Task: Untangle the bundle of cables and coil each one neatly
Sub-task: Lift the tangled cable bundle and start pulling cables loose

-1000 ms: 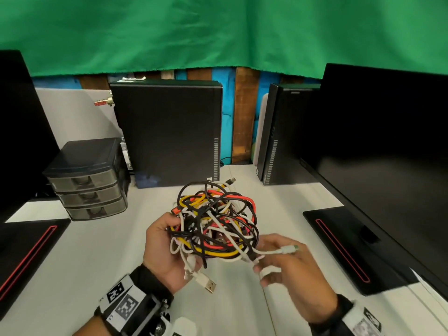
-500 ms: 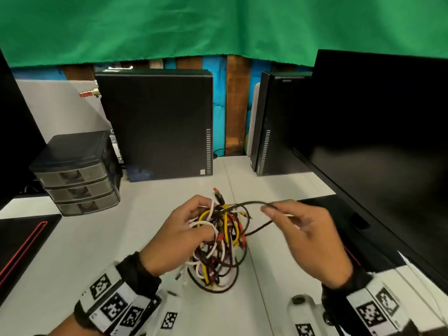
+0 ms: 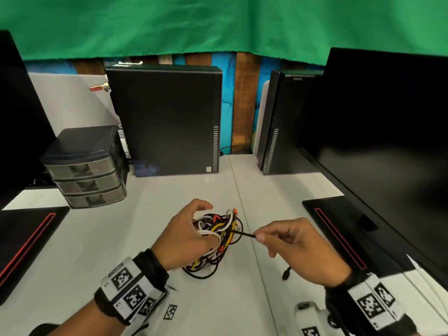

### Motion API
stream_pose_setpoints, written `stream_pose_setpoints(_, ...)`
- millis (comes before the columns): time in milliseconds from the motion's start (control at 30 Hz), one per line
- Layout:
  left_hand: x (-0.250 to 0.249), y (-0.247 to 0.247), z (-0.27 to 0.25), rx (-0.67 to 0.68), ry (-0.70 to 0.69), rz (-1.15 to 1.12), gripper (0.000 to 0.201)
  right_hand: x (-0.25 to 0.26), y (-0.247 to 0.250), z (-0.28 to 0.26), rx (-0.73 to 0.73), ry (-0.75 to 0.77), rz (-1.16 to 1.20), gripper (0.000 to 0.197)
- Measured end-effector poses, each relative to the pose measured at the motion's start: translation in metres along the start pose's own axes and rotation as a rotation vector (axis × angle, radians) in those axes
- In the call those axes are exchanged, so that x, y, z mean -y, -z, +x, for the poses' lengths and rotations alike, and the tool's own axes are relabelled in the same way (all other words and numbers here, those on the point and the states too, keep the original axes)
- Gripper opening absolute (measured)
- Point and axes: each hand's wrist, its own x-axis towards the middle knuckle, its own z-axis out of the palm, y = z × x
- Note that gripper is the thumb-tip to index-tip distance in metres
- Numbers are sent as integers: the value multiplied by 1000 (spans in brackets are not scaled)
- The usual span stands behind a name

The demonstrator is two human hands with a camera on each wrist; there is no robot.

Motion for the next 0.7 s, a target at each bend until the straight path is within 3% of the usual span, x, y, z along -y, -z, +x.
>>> stream_pose_setpoints(133, 9, -4, 2, 45, 91, 10, 82, -14, -7, 2, 6, -46, -29, 11)
stream_pose_setpoints(233, 16, -1, 1, 261, 125, -110, 104, -23, -13, 5, -67, -60, -61, 13)
stream_pose_setpoints(300, 18, 4, -1, 394, 132, -295, 106, -28, -18, 7, -131, -47, -31, 14)
stream_pose_setpoints(400, 23, 10, 4, 366, 143, -516, 68, -30, -24, 8, -187, -42, 34, 12)
stream_pose_setpoints(500, 31, 10, 11, 139, 91, -327, 12, -34, -21, 10, -167, -67, 32, 12)
stream_pose_setpoints(533, 32, 10, 12, 82, 49, -213, 2, -35, -21, 10, -174, -67, 4, 13)
stream_pose_setpoints(600, 26, 9, 11, 6, -47, -23, 4, -33, -23, 7, -271, -30, -76, 16)
stream_pose_setpoints(700, 0, 10, 11, -44, -174, -41, 5, -17, -28, 7, -404, 124, -243, 25)
